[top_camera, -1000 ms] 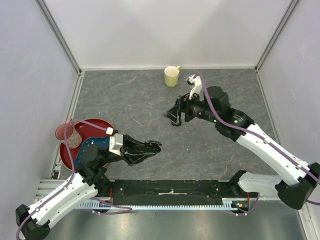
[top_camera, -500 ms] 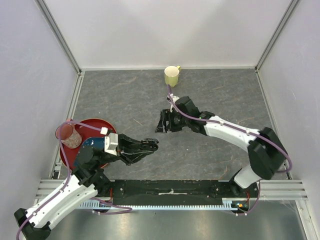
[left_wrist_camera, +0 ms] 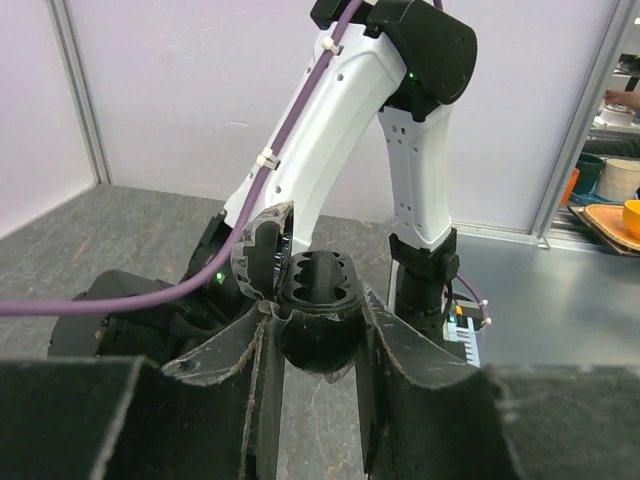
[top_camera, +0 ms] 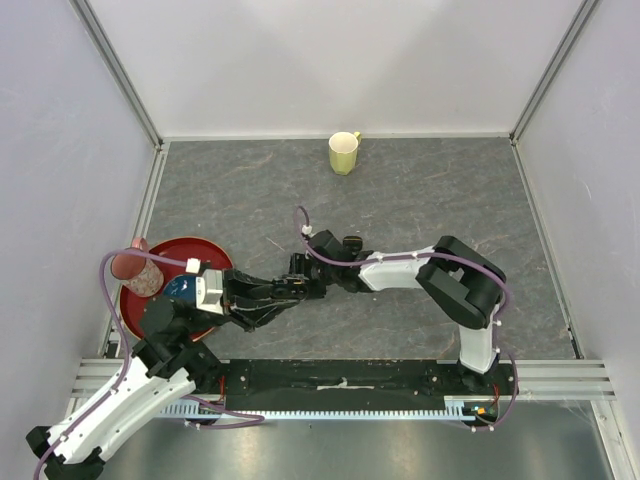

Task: Insert the wireless bluetooth earbuds into the charging case
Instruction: Pick up the earbud from the center of the board.

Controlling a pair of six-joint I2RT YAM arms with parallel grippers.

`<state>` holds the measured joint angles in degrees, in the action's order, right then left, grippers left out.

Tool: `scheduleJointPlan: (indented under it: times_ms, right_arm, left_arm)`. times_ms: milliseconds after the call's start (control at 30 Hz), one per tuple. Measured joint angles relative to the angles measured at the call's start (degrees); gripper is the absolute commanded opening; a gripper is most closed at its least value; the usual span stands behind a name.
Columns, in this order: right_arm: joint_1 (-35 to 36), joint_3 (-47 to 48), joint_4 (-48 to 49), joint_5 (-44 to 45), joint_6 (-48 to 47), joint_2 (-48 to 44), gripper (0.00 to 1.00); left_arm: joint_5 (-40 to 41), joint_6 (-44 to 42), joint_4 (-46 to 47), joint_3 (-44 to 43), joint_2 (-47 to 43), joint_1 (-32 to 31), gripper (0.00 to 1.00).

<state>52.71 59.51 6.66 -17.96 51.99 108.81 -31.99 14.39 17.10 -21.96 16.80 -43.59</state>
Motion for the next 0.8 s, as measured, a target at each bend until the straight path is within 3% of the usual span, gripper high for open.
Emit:
scheduleJointPlan:
  times_ms: [367,800]
  right_arm:
    - [2.89,-0.09,6.21,7.82,10.4,3.43,0.47]
    - [4.79,1.29,6.25,12.04,13.22,4.83,0.35]
  left_arm:
    - [1.2,-0.83,-2.97,0.0,-1.57,0.0,0.02]
    - [2.36,-1.55,-4.96,0.0,-3.63,0.0,0.02]
